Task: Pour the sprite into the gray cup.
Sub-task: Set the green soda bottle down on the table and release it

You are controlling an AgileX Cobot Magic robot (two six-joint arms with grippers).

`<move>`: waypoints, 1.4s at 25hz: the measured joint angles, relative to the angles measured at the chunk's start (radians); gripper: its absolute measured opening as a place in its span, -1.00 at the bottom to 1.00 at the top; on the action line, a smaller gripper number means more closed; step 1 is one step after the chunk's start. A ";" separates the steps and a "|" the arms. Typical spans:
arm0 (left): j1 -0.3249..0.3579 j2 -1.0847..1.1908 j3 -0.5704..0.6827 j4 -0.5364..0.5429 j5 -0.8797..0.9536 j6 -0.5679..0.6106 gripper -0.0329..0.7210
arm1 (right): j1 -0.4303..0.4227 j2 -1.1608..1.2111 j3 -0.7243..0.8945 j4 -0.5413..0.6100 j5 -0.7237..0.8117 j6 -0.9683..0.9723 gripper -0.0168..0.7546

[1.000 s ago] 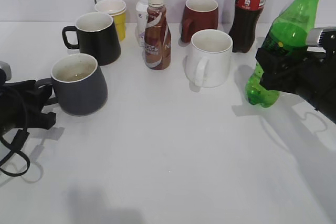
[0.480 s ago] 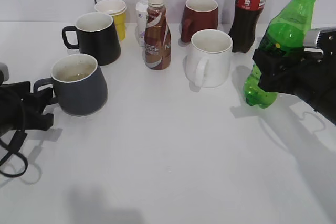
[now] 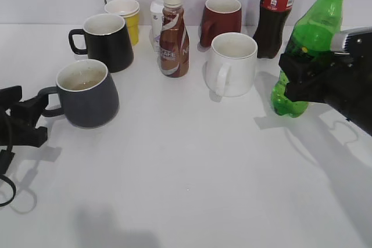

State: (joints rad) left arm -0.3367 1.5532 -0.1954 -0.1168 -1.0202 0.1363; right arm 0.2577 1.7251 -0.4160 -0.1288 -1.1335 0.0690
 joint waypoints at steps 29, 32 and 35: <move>0.000 -0.023 0.000 0.002 -0.012 0.000 0.10 | 0.000 -0.086 -0.053 -0.033 0.218 -0.021 0.53; 0.000 -0.054 0.000 0.002 -0.010 0.000 0.10 | 0.000 -0.141 -0.084 -0.034 0.247 -0.021 0.57; 0.000 -0.085 0.000 0.002 -0.003 0.000 0.10 | 0.000 -0.181 -0.102 -0.041 0.257 -0.021 0.58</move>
State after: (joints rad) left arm -0.3367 1.4681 -0.1954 -0.1146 -1.0232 0.1363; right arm 0.2577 1.5445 -0.5179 -0.1703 -0.8765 0.0481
